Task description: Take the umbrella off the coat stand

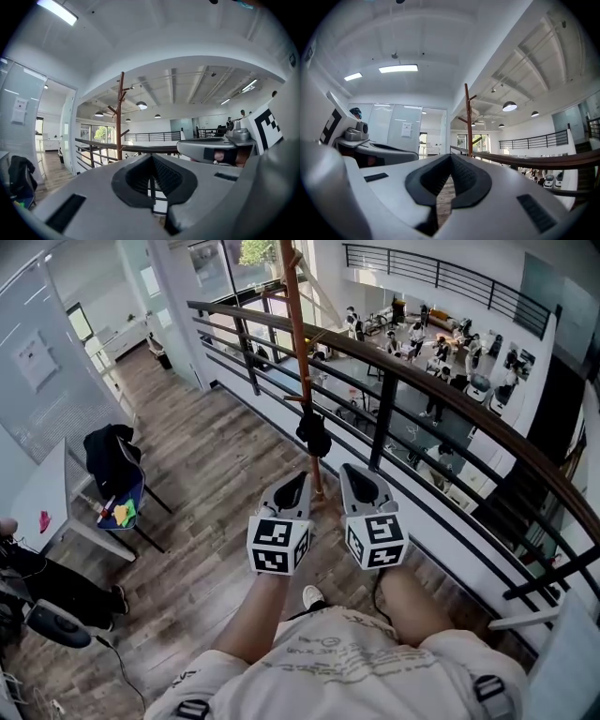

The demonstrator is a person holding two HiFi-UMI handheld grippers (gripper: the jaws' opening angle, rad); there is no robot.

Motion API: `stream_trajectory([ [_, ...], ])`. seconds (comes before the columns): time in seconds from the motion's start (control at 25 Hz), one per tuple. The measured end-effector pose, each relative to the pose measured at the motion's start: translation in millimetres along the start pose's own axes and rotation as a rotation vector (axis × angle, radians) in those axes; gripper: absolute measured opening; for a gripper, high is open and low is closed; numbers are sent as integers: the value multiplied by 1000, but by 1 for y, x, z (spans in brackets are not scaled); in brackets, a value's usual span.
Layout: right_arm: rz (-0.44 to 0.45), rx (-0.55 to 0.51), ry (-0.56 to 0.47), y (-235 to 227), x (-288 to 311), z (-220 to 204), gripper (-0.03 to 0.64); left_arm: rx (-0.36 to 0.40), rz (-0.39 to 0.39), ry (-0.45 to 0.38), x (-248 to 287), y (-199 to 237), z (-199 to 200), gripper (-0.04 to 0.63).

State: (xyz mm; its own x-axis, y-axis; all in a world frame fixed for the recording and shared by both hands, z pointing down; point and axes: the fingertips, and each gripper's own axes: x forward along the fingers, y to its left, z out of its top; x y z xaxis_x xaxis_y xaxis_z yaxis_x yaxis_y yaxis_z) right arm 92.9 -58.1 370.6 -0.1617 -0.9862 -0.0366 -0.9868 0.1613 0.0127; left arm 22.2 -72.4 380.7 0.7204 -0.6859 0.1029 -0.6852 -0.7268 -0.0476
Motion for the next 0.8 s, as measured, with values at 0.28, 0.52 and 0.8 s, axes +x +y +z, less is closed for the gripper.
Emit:
stream_trajectory([
  [0.28, -6, -5, 19, -4, 64, -6, 2, -32, 1, 15, 39, 54, -6, -8],
  [0.52, -14, -3, 36, -8, 121, -13, 2, -41, 2, 16, 71, 100, -7, -8],
  [0.8, -29, -7, 37, -19, 176, -19, 2, -38, -6, 13, 111, 141, -7, -8],
])
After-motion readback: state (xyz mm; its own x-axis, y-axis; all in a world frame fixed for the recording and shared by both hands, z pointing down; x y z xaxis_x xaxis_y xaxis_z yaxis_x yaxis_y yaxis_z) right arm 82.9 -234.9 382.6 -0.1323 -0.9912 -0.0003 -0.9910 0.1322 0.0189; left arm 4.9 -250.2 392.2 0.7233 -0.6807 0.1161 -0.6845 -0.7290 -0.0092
